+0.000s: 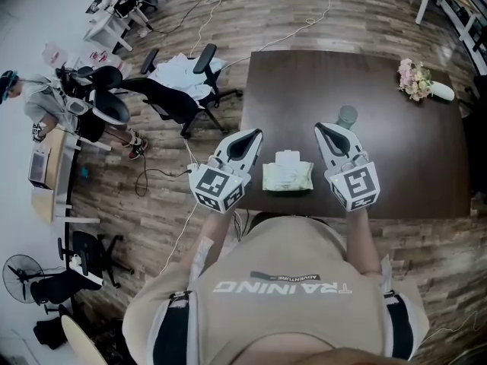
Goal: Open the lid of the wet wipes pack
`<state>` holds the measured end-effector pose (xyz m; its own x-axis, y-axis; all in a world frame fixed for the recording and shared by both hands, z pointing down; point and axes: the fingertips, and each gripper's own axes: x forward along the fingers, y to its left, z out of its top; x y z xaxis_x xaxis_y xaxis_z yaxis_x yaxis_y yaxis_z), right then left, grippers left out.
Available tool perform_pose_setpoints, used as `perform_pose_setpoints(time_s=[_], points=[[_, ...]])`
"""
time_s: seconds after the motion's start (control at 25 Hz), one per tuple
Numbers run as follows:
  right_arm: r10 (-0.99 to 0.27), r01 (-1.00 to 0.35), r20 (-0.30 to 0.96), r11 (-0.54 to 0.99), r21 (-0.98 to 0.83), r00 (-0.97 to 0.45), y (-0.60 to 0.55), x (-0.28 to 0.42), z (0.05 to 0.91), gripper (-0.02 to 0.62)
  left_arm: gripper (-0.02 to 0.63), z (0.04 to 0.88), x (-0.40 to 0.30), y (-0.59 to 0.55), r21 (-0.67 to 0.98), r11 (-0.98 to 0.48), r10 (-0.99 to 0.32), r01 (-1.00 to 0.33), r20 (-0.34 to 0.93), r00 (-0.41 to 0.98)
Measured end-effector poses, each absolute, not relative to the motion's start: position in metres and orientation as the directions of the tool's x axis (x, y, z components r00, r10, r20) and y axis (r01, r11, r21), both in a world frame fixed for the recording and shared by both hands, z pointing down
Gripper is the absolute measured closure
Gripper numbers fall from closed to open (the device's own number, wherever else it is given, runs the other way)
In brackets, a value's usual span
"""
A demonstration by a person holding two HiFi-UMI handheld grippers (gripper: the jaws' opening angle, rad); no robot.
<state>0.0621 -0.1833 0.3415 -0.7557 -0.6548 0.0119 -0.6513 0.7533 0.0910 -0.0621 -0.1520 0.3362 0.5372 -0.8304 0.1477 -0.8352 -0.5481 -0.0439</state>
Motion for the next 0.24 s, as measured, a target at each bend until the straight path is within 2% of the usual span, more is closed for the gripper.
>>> perform_pose_setpoints(time_s=[0.24], points=[[-0.652, -0.650, 0.032, 0.757, 0.063, -0.757, -0.192, 0.062, 0.361, 0.581, 0.597, 0.339, -0.056, -0.160, -0.033, -0.568, -0.818, -0.823, 0.133, 0.559]])
